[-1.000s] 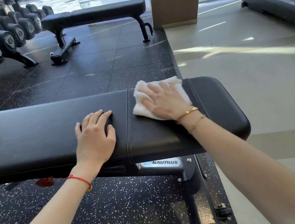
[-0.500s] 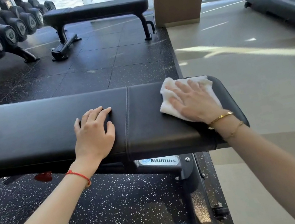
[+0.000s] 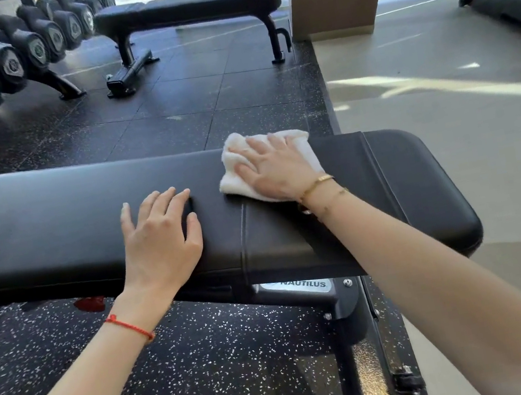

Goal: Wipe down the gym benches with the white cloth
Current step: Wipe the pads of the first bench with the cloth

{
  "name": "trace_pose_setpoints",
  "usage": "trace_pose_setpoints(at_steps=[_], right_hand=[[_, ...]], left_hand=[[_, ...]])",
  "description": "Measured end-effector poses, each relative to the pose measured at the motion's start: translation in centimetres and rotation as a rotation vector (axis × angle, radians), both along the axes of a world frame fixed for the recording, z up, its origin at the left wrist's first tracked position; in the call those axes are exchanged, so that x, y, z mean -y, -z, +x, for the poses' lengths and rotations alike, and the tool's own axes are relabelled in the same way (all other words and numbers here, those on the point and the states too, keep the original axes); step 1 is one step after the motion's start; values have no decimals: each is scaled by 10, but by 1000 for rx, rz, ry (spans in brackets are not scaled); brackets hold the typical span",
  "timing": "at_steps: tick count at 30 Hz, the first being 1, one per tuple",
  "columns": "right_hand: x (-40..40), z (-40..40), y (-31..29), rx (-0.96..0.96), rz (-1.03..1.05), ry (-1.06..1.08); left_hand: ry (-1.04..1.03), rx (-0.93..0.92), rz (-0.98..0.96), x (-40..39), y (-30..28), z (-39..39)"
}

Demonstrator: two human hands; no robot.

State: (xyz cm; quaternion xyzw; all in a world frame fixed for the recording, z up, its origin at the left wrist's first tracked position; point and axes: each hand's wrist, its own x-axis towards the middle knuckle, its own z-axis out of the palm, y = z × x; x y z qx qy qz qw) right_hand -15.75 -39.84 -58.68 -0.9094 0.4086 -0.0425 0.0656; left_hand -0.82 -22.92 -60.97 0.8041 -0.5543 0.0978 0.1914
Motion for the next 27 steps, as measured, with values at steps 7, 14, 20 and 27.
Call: trace_pose_setpoints(at_steps=[7, 14, 20, 27], right_hand=[[-51, 4, 4, -35, -121, -191], [-124, -67, 12, -122, -228, -229], [-139, -136, 27, -137, -444, -59], [-120, -230, 34, -32, -429, 102]], left_hand=[[-36, -92, -3, -9, 2, 11], [45, -142, -56, -23, -1, -8], [100, -130, -33, -24, 4, -50], [102, -140, -21, -19, 3, -70]])
